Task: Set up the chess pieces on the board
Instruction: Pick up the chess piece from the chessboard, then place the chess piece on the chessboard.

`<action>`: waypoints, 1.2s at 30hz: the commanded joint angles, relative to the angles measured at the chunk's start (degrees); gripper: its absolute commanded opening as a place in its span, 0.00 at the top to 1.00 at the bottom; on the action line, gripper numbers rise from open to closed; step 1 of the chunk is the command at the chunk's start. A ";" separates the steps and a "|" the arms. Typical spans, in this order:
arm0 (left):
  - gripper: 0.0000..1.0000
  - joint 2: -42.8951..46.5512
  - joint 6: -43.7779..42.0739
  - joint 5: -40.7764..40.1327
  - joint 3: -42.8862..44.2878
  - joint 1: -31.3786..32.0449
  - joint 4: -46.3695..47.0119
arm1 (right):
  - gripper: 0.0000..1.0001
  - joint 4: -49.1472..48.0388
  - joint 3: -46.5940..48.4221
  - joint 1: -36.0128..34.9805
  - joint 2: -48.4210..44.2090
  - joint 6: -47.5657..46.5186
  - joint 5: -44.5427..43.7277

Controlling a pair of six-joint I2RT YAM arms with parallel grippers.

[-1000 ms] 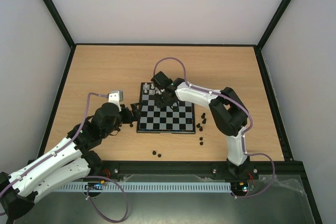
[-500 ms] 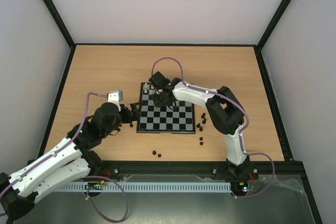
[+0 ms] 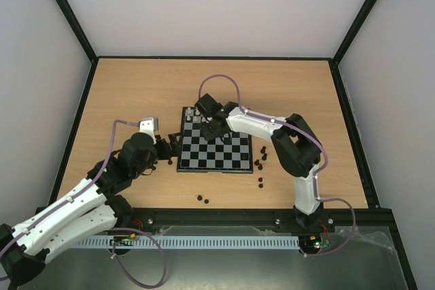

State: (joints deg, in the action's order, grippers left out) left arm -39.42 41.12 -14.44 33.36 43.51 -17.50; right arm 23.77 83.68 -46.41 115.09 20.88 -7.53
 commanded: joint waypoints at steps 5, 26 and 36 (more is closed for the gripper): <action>0.00 -0.53 -0.74 0.19 -0.44 -0.36 0.86 | 0.92 3.53 -11.59 -0.63 -15.91 2.29 -0.99; 0.01 -4.39 -1.12 1.30 0.75 -0.53 2.69 | 0.91 -0.81 -29.26 -0.69 -24.08 5.22 0.75; 0.00 -4.01 -1.04 1.02 0.41 -0.54 2.43 | 0.91 -0.84 -29.59 -0.61 -21.91 5.37 -0.55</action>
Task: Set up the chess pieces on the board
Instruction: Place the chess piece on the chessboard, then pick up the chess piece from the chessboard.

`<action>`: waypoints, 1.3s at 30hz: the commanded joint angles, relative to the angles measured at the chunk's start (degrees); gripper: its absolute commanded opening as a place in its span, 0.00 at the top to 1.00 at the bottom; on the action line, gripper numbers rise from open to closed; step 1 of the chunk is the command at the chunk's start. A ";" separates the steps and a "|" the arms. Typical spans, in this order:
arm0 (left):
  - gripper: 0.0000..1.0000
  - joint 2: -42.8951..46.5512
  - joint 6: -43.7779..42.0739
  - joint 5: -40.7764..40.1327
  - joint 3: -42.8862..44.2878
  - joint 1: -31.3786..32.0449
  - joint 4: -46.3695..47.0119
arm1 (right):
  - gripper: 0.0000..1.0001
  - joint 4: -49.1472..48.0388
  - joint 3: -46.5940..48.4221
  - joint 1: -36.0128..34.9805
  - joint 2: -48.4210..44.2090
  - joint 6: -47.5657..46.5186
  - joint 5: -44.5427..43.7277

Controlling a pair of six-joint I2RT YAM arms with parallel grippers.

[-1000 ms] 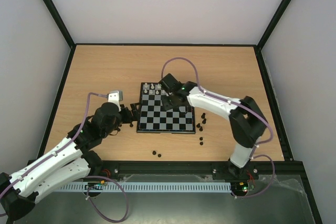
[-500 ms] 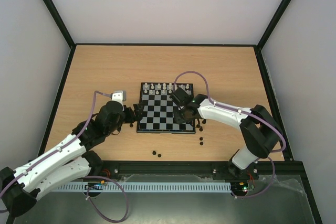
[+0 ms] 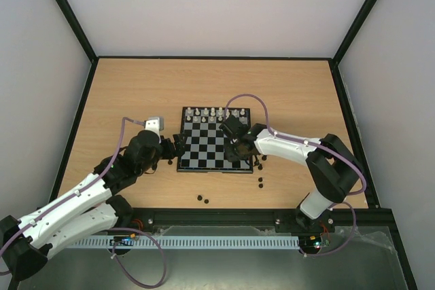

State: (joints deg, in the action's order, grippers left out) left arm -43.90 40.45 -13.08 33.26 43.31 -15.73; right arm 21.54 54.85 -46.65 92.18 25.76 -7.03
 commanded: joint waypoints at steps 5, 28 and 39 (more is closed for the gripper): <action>0.00 0.89 -0.28 -0.28 0.19 -0.33 0.69 | 0.90 2.28 -0.93 -0.37 0.79 0.87 -2.02; 0.01 3.10 -0.48 -0.41 1.34 -0.33 -0.48 | 0.55 6.03 7.82 -0.37 -0.47 -0.61 -0.18; 0.01 7.97 -0.01 -1.87 1.46 -0.42 -3.40 | 0.54 6.05 25.66 -0.39 13.63 -4.07 3.86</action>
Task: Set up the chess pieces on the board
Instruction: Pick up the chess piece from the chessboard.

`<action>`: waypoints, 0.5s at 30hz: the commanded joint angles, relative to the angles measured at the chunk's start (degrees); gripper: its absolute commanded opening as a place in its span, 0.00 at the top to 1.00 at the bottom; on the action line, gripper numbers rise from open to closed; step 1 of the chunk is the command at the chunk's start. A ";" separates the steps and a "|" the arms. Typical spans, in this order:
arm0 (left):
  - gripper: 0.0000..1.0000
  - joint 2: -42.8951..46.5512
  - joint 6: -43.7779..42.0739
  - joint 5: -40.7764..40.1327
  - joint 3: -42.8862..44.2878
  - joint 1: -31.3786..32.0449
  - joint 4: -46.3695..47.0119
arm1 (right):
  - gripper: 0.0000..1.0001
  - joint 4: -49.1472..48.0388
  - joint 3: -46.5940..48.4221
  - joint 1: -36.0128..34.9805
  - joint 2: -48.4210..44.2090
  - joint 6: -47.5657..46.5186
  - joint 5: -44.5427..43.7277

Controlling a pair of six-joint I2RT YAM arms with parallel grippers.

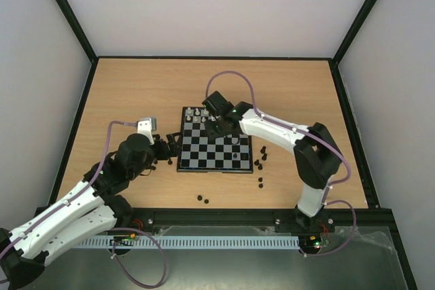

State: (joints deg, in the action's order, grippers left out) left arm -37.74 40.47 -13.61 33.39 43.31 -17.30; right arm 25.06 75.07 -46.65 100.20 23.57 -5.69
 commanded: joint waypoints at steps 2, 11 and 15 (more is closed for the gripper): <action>0.00 2.75 -0.02 -1.57 1.33 -0.42 -2.46 | 0.54 2.73 8.44 -0.44 8.35 -2.16 3.34; 0.00 5.52 0.17 -2.30 0.89 -0.51 -4.04 | 0.59 4.42 16.81 -0.54 17.43 -3.14 3.57; 0.00 5.66 0.06 -2.47 0.52 -0.51 -4.15 | 0.61 5.01 18.83 -0.65 19.96 -3.34 3.05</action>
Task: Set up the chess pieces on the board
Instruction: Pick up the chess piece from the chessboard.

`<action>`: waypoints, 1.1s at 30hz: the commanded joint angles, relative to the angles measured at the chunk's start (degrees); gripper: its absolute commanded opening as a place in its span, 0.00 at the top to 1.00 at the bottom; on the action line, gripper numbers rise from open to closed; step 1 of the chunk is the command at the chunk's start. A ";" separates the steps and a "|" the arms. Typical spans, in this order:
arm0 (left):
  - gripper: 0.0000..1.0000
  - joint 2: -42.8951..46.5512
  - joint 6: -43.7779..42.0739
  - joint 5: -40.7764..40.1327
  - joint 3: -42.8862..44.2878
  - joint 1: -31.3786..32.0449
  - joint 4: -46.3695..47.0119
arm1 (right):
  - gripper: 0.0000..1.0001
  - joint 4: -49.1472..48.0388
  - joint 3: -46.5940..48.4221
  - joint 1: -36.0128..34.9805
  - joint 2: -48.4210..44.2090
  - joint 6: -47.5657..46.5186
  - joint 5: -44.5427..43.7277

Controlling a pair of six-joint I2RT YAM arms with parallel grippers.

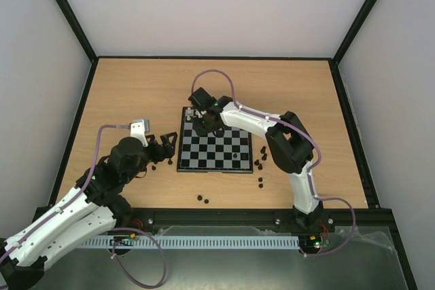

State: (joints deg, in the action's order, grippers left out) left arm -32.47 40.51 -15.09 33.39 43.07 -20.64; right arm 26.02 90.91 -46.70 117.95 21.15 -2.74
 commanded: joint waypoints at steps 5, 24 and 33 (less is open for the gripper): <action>0.01 0.40 -0.04 -0.99 0.33 -0.27 -0.71 | 0.64 4.52 4.38 -0.68 4.32 -1.02 -0.69; 0.00 0.08 0.18 -0.64 -0.13 -0.27 -0.25 | 0.93 5.35 3.18 -0.77 3.41 -0.95 -4.60; 0.00 -1.29 0.47 -0.05 -0.33 -0.27 0.80 | 0.96 4.34 -7.89 -1.11 -8.95 0.06 -5.18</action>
State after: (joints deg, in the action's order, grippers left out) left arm -33.06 40.53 -15.25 33.36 43.05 -20.88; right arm 28.42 87.57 -47.37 116.73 20.62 -7.42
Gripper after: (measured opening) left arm 0.994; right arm 0.073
